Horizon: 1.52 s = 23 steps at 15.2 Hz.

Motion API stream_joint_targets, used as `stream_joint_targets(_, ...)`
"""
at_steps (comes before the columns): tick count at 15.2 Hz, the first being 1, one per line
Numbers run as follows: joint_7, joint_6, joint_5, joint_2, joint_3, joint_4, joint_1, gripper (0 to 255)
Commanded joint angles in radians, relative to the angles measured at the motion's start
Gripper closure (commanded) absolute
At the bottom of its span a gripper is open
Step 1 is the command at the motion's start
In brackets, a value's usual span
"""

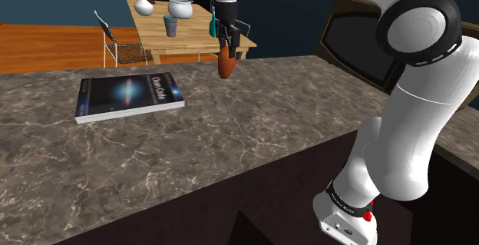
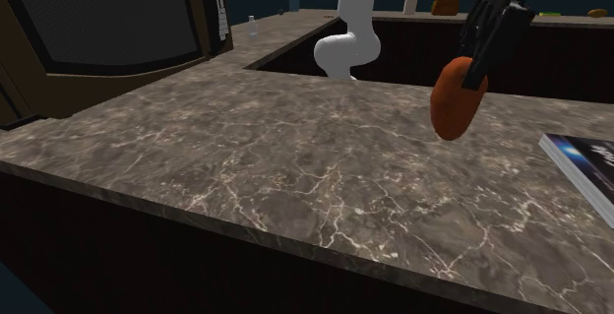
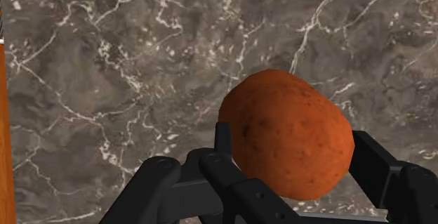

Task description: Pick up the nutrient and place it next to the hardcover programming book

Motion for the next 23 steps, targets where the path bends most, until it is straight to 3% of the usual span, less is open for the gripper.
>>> stream_joint_targets(1,0.050,0.000,0.001,-0.004,0.021,-0.007,0.028,255)
stream_joint_targets(13,0.311,-0.042,0.031,0.062,0.134,0.088,0.175,255)
stream_joint_targets(23,0.507,-0.131,0.062,0.246,0.210,0.356,0.288,255)
